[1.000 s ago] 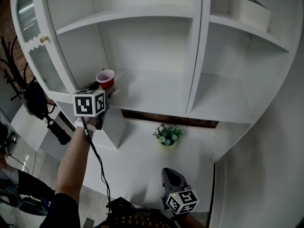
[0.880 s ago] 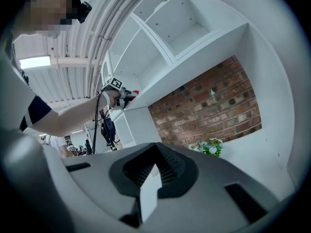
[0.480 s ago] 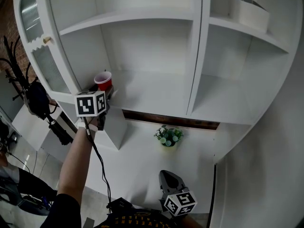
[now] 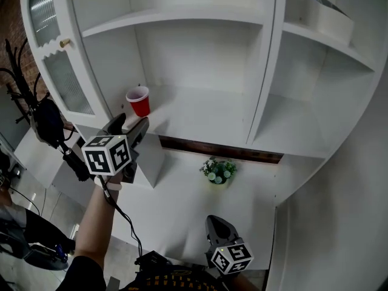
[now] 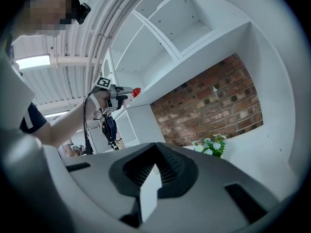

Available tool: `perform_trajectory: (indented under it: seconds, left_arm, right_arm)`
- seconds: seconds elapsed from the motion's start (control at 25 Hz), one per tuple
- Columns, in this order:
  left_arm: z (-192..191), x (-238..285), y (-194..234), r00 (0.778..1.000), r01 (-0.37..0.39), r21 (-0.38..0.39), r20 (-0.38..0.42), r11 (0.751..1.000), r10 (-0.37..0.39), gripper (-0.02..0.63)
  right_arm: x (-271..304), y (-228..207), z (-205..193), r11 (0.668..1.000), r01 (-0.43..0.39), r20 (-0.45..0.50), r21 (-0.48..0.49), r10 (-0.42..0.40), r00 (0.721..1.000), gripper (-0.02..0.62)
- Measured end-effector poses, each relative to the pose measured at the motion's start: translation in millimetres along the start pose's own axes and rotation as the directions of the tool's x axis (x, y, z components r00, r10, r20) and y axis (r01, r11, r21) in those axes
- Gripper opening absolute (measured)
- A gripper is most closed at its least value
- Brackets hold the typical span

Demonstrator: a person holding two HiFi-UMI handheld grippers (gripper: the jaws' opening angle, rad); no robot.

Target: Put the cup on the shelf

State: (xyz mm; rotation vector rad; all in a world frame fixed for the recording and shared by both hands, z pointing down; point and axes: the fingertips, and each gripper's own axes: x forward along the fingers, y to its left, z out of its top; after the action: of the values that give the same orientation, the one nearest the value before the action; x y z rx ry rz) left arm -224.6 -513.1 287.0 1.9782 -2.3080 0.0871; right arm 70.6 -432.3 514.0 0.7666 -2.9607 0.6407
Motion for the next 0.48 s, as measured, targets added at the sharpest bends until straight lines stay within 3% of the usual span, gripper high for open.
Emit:
perform_trajectory:
  seconds: [0.24,0.32,0.4,0.48]
  left_arm:
    - [-20,-67,-26,0.99,0.092,0.032,0.1,0.995,-0.095,0.318]
    - [-37,-89,-44,0.979,0.165,0.056,0.109,0.985,-0.17,0.313]
    - [-58,-112,-65,0.958,0.261,0.073,0.106,0.963,-0.268,0.191]
    - [-79,-134,-80,0.945,0.309,0.112,0.074,0.945,-0.318,0.151]
  right_arm:
    - [7,1,10,1.0,0.027,0.022,-0.016,-0.026,0.999,-0.007]
    - [11,1,18,0.999,0.038,0.04,-0.023,-0.037,0.999,-0.006]
    - [17,3,24,0.999,0.043,0.053,-0.031,-0.041,0.998,-0.008]
    - [23,10,29,0.998,0.042,0.059,-0.04,-0.04,0.997,-0.006]
